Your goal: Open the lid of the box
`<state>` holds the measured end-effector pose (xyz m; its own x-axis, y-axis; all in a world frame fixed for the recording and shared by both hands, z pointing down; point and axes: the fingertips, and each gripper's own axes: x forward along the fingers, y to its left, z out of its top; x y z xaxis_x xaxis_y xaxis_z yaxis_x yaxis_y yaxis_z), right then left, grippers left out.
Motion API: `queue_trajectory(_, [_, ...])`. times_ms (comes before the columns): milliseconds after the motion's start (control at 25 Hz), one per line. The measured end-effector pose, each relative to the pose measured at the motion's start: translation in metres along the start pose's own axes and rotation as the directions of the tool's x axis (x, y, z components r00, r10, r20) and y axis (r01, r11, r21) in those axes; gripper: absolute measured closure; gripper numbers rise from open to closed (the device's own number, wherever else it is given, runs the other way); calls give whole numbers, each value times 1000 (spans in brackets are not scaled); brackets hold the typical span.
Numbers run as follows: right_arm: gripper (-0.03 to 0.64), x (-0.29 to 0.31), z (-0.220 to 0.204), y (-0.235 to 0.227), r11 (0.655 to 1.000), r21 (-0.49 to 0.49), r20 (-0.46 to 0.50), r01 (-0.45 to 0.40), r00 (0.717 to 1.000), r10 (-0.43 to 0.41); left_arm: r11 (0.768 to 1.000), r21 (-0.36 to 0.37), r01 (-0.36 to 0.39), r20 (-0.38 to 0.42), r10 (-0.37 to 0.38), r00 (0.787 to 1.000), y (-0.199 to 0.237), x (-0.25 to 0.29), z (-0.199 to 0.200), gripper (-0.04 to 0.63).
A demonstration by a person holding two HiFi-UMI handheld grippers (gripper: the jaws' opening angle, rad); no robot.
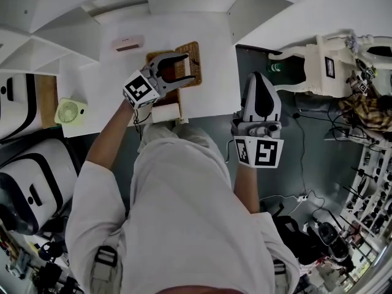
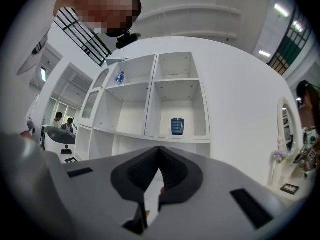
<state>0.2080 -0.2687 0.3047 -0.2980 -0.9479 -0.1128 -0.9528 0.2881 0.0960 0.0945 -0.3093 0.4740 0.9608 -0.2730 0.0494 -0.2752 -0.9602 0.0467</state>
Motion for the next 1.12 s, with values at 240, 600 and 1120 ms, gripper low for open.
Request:
queue_trajectory(240, [621, -2, 12, 16, 998, 22, 19, -64, 998, 64, 989, 8, -144, 19, 144, 989, -28, -41, 34, 383])
queue_trajectory(600, [621, -22, -23, 33, 990, 80, -35, -112, 993, 115, 844, 29, -535, 30, 534, 845, -72, -115, 74, 606])
queue_trajectory(1120, [621, -162, 22, 144, 993, 68, -60, -97, 993, 101, 661, 13, -750, 103, 746, 658, -218, -247, 102, 604])
